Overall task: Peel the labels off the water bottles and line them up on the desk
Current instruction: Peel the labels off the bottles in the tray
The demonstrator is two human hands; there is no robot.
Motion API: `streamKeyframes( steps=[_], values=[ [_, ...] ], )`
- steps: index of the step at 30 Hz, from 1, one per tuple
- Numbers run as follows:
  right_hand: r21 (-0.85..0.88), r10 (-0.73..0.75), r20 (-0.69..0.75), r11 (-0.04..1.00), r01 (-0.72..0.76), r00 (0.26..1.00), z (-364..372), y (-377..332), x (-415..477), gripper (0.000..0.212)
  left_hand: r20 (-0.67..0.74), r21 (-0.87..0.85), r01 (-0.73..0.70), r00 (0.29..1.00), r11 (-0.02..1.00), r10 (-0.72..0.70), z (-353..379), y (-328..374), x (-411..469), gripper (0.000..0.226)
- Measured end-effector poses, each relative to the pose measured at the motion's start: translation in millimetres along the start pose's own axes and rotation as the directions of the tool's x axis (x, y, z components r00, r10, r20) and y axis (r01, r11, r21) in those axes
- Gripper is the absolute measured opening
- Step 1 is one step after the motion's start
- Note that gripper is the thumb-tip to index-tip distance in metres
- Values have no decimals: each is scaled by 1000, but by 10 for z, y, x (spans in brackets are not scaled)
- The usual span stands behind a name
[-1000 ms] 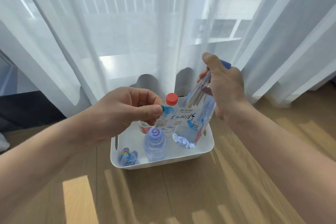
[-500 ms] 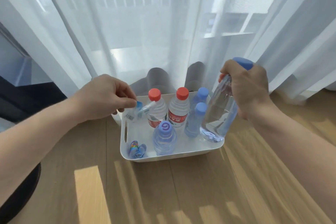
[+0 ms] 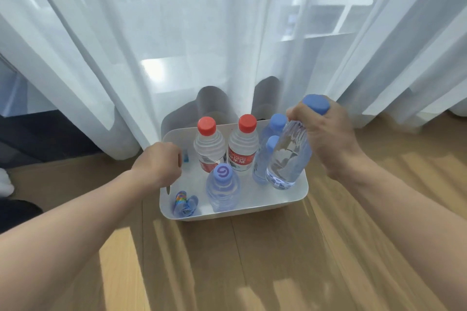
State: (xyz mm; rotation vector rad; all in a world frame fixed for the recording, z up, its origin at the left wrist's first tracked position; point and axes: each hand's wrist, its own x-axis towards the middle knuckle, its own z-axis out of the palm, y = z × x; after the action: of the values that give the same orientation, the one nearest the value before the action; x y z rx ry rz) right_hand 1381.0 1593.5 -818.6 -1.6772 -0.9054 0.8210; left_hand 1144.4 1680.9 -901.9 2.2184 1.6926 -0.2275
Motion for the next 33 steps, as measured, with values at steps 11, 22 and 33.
streamKeyframes(
  steps=[11, 22, 33],
  values=[
    [-365, 299, 317, 914, -175, 900, 37, 625, -99, 22, -42, 17, -14, 999, 1000, 15, -118, 85, -43, 17],
    [-709, 244, 362, 699, 96, 899, 10, 587, -61, 29, 135, -229, -455, 861, 860, 491, -290, 453, -313, 45],
    [-563, 33, 152, 825, 59, 988, -3, 477, 26, 29, -152, -149, -521, 852, 841, 501, -165, 676, -356, 31]
  ],
)
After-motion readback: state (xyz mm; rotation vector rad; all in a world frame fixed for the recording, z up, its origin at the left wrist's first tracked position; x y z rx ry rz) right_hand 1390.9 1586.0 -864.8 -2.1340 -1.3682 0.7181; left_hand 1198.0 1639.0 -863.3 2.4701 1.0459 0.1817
